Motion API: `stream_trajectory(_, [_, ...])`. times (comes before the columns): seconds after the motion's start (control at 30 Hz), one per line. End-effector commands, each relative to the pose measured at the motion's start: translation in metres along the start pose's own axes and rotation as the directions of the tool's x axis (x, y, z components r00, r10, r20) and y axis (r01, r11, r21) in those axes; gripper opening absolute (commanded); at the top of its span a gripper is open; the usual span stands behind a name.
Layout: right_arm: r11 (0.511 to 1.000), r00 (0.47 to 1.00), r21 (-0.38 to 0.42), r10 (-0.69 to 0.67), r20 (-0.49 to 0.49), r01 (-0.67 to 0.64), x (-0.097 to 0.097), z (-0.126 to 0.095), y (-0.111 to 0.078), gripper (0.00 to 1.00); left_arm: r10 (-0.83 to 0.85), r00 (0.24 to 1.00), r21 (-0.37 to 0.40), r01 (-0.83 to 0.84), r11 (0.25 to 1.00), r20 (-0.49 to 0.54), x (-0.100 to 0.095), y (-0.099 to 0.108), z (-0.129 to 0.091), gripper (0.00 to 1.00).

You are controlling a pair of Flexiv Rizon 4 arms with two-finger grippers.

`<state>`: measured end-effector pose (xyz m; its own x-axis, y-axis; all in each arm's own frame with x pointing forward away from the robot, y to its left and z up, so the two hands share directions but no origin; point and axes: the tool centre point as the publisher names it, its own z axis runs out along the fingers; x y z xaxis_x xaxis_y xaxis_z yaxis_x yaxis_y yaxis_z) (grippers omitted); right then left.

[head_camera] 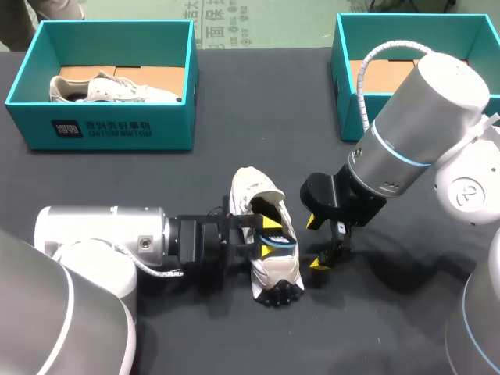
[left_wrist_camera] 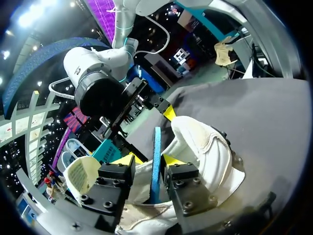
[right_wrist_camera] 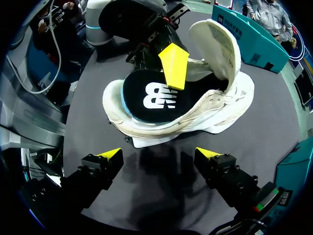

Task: Take the shoe out of the shoebox, open the shoe tongue, remove and reinsert the insole, then place the shoe into the shoebox

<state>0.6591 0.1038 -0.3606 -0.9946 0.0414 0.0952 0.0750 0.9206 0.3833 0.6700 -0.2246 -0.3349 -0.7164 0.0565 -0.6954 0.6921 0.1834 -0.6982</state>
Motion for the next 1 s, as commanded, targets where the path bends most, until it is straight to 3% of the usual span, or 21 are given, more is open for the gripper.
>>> stream_trajectory(0.03, [1.000,1.000,0.001,0.001,0.003,-0.001,0.001,0.002,0.000,1.00,0.006,1.000,0.015,-0.006,1.000,0.003,0.002,-0.009,-0.005,0.37])
stream_trajectory(0.23, [1.000,1.000,0.001,0.001,0.003,-0.001,0.001,0.002,0.000,1.00,0.015,1.000,0.051,-0.015,0.999,-0.003,0.000,-0.023,-0.005,0.38])
stream_trajectory(0.37, [1.000,1.000,0.001,0.001,0.003,-0.001,0.001,0.002,0.000,1.00,0.023,1.000,0.059,-0.022,0.998,-0.011,0.001,-0.027,-0.002,0.32])
stream_trajectory(0.47, [1.000,1.000,0.001,0.001,0.003,-0.001,0.001,0.002,0.000,1.00,0.027,0.999,0.053,-0.025,0.998,-0.021,0.002,-0.025,0.000,0.00])
stream_trajectory(1.0, [1.000,1.000,0.001,0.001,0.003,-0.001,0.001,0.002,0.000,1.00,-0.003,0.998,-0.047,0.000,0.999,-0.058,0.009,0.019,0.003,0.00])
